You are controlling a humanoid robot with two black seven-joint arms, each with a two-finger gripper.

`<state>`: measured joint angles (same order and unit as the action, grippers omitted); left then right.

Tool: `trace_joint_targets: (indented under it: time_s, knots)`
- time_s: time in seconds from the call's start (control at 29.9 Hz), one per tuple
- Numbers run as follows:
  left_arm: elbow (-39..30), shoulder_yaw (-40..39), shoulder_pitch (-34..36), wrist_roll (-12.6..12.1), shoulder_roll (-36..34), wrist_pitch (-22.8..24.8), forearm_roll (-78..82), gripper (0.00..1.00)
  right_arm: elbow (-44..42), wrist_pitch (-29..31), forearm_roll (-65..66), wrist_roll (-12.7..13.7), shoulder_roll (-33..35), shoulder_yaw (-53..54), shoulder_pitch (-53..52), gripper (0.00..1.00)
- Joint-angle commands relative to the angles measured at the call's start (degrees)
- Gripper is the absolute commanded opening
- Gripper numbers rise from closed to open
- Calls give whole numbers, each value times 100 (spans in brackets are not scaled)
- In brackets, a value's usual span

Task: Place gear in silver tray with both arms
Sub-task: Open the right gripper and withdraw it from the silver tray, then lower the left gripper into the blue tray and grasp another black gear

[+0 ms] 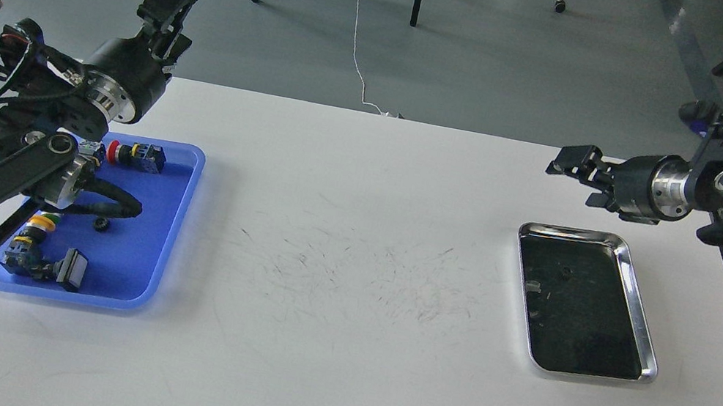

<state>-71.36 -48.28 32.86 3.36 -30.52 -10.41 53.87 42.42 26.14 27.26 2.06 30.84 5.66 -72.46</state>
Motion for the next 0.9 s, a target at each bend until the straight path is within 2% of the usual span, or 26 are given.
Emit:
trace_joint_targets:
  time_s: [0.0, 0.17, 0.23, 0.3, 0.4, 0.47, 0.67, 0.87]
  knots:
    - [-149, 239, -8, -55, -637, 328, -8, 98, -155, 31, -1297, 14, -25, 2040, 538, 98]
    - [-755, 880, -341, 51, -2209, 1075, 45, 98, 29, 186, -4049, -38, -156, 3572, 2117, 98]
    - [-949, 1301, -490, 77, -2790, 1242, 254, 98, 195, 186, -4413, -161, -411, 3898, 2909, 98]
    - [-1037, 1837, -518, 191, -3169, 1305, 1025, 98, 424, 186, -4405, -407, -666, 4267, 3743, 98]
    - [-1003, 2129, -526, 463, -3223, 1279, 2430, 98, 460, 186, -4396, -478, -956, 4514, 4344, 98]
    - [-932, 2147, -553, 517, -3162, 1261, 3258, 98, 425, 186, -4396, -496, -1114, 4558, 4415, 98]
    - [-704, 2612, -588, 490, -2793, 1077, 4464, 98, 355, 186, -4387, -496, -1168, 4523, 4495, 98]
    - [-555, 2657, -605, 455, -2433, 980, 5335, 97, 337, 186, -4387, -496, -1133, 4488, 4486, 98]
